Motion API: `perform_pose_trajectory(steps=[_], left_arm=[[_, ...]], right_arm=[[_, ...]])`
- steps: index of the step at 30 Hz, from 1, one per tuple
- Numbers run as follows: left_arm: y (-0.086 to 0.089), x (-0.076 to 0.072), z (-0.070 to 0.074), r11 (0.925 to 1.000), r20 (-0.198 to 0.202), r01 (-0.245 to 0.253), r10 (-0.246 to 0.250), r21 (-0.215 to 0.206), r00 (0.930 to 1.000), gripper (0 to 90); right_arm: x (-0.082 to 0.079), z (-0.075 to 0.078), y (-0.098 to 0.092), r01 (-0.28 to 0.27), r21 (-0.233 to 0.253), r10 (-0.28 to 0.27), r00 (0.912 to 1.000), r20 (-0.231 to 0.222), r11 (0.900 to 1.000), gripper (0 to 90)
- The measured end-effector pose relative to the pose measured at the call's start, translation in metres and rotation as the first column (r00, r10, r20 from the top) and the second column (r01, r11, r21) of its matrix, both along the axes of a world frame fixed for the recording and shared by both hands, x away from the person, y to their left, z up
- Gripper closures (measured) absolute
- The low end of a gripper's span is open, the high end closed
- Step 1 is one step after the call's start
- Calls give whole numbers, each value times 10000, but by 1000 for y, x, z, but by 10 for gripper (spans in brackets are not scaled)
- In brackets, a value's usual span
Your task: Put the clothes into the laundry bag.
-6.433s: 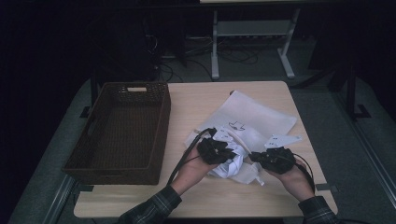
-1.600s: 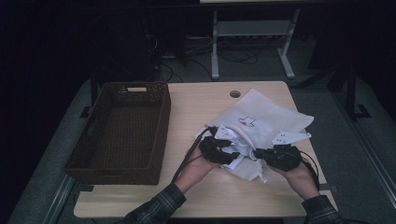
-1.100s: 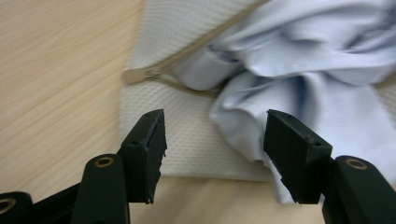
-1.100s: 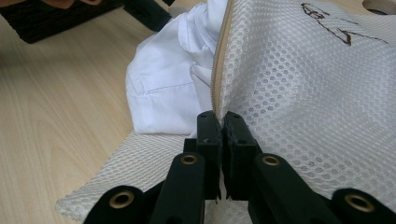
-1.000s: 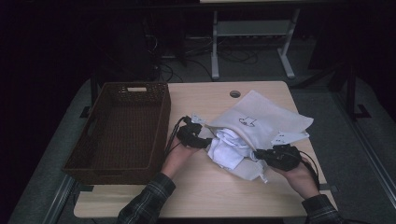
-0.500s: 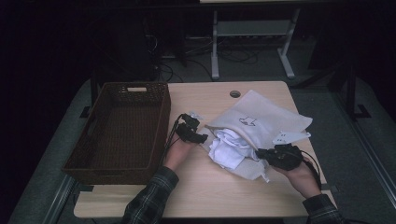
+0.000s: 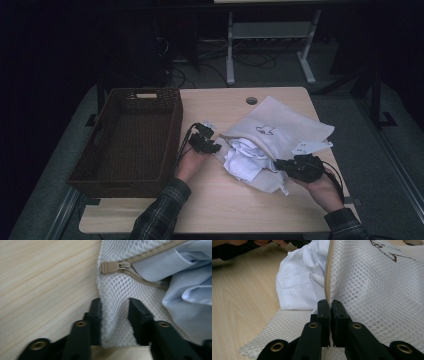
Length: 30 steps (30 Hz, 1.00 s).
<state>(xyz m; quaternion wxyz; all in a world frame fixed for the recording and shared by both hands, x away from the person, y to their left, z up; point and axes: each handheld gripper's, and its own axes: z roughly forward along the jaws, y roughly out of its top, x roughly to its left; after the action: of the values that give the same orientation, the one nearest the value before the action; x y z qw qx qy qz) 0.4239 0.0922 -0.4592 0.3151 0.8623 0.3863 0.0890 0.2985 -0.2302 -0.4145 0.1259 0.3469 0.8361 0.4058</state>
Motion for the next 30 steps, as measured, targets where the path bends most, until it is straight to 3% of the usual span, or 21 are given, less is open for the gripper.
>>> perform_pose_trajectory(steps=[5,14,26,30], left_arm=[[0,-2,2,10000,-53,1,-1,-16,10000,831],[0,-15,14,9998,-176,205,-204,84,9996,844],[3,-52,25,9943,-257,969,-981,-453,9948,844],[2,-70,25,9902,-337,1129,-1159,-822,9927,845]], right_arm=[[0,0,-1,44,3,-44,10000,-7,10000,856],[4,1,-7,222,-43,-222,9997,-28,9997,856],[21,1,-23,786,-73,-787,9968,-137,9969,856],[37,1,-29,1105,-138,-1106,9938,-82,9938,856]])
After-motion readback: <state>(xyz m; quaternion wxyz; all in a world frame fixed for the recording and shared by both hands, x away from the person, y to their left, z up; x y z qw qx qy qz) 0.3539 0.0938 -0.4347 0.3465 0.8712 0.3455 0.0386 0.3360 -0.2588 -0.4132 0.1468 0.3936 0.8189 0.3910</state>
